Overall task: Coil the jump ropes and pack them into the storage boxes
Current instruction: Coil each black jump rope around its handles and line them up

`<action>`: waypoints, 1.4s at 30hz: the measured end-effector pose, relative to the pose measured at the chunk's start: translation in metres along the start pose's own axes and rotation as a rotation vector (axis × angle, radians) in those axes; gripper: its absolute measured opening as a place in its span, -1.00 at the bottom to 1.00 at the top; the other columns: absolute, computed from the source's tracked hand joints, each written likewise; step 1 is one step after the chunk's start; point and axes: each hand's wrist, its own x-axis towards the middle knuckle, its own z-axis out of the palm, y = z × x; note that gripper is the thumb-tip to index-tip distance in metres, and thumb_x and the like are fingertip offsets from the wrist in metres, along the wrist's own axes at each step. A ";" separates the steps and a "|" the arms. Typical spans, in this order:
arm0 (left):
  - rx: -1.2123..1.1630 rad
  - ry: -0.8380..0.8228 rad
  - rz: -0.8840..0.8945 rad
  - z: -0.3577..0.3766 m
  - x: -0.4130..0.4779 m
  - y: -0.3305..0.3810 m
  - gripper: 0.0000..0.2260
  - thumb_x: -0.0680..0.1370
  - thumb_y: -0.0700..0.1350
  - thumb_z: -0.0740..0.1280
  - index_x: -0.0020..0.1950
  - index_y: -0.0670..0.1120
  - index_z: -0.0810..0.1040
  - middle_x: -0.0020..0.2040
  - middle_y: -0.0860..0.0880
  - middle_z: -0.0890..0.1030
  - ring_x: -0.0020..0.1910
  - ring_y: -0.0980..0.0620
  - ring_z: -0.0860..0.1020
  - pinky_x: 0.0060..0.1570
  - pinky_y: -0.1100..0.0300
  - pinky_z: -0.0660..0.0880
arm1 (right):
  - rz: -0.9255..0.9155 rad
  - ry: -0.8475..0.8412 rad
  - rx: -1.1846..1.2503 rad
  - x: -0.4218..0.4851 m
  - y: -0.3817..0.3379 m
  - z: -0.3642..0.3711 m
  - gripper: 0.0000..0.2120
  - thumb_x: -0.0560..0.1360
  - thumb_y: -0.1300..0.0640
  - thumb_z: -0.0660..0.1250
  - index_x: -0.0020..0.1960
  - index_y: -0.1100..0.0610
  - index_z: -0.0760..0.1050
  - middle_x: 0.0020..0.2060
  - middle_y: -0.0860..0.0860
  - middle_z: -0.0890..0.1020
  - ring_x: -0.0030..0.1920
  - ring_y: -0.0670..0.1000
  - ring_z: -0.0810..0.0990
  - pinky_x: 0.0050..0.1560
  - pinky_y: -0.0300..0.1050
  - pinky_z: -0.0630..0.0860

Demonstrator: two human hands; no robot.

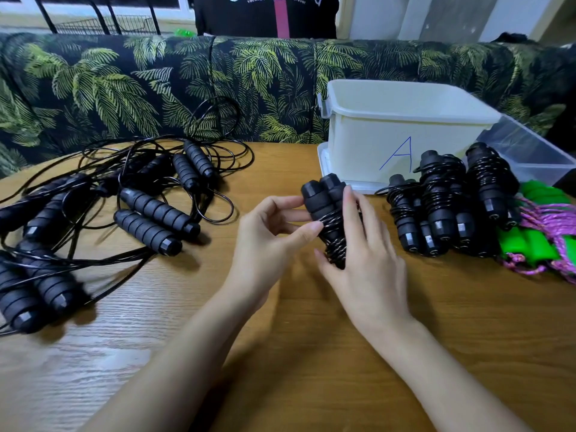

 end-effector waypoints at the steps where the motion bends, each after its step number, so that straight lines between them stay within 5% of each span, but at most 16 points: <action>1: 0.001 -0.013 0.012 -0.001 0.000 0.001 -0.65 0.34 -0.18 0.53 0.09 -0.11 0.57 -0.10 -0.06 0.72 -0.16 0.06 0.62 -0.09 0.23 0.57 | 0.018 -0.001 0.073 0.001 0.002 -0.001 -0.09 0.28 0.04 0.60 0.52 0.17 0.27 0.40 0.10 0.47 0.23 0.16 0.56 -0.14 -0.02 0.61; 8: -0.039 -0.110 0.056 -0.010 0.004 0.007 -0.70 0.36 -0.18 0.54 0.05 -0.05 0.59 -0.14 0.03 0.70 -0.10 0.14 0.62 -0.01 0.26 0.52 | 0.327 -0.111 0.884 0.006 0.005 -0.014 -0.31 0.26 0.11 0.53 0.35 -0.04 0.41 0.16 -0.19 0.61 0.17 -0.20 0.58 0.19 -0.24 0.48; 15: -0.172 -0.228 -0.072 -0.018 0.010 0.006 -0.43 0.40 -0.24 0.44 0.39 -0.03 0.43 0.23 -0.08 0.63 0.14 0.02 0.63 0.04 0.25 0.54 | 0.296 -0.192 1.091 0.007 0.005 -0.017 -0.34 0.27 0.12 0.54 0.35 0.00 0.47 0.25 -0.12 0.59 0.27 -0.12 0.55 0.26 -0.19 0.47; 20: -0.179 -0.315 -0.113 -0.021 0.011 0.006 -0.33 0.38 -0.15 0.52 0.45 -0.16 0.39 0.22 -0.17 0.63 0.26 -0.07 0.57 0.14 0.24 0.50 | 0.263 -0.211 1.089 0.006 0.008 -0.014 -0.35 0.28 -0.03 0.49 0.37 -0.04 0.49 0.25 -0.07 0.50 0.31 -0.02 0.50 0.38 0.00 0.41; 25: -0.160 -0.188 -0.104 -0.020 0.012 0.004 -0.50 0.40 -0.17 0.45 0.34 -0.10 0.50 0.11 -0.09 0.69 0.17 0.01 0.62 0.11 0.24 0.51 | 0.207 -0.204 1.052 0.006 0.008 -0.015 -0.44 0.44 0.14 0.44 0.39 -0.11 0.42 0.23 -0.21 0.57 0.32 -0.15 0.50 0.33 -0.25 0.37; 31: -0.123 -0.125 -0.054 -0.014 0.009 0.002 -0.56 0.39 -0.13 0.53 0.25 -0.02 0.55 0.03 -0.02 0.71 0.08 0.11 0.64 0.05 0.30 0.52 | 0.002 -0.199 0.514 -0.001 0.003 -0.007 -0.25 0.50 -0.03 0.42 0.58 -0.09 0.13 0.50 -0.19 0.30 0.37 -0.13 0.43 0.19 -0.12 0.52; 35: 0.019 -0.123 0.033 -0.004 0.003 0.002 -0.39 0.43 -0.03 0.44 0.46 -0.11 0.39 0.19 -0.04 0.66 0.11 0.18 0.62 0.04 0.34 0.51 | -0.030 -0.054 0.363 0.000 0.001 -0.007 -0.30 0.50 -0.01 0.39 0.56 0.03 0.22 0.46 -0.11 0.41 0.30 -0.02 0.54 0.03 -0.03 0.63; 38: 0.513 -0.038 0.339 -0.005 0.004 -0.009 -0.26 0.47 0.15 0.43 0.54 -0.09 0.23 0.41 0.03 0.45 0.27 0.16 0.52 0.26 0.12 0.47 | -0.007 0.002 0.261 0.003 0.007 -0.004 -0.33 0.47 0.06 0.44 0.52 0.10 0.31 0.41 -0.04 0.47 0.21 0.08 0.61 -0.09 0.00 0.63; 42: 0.974 0.123 0.801 -0.010 0.007 -0.015 -0.51 0.55 0.11 0.33 0.37 -0.18 0.50 0.33 -0.07 0.54 0.28 -0.02 0.50 0.31 -0.18 0.37 | 0.059 -0.025 0.231 0.005 0.015 -0.003 -0.29 0.44 0.12 0.50 0.52 0.10 0.30 0.40 -0.05 0.48 0.15 0.12 0.64 -0.11 0.04 0.63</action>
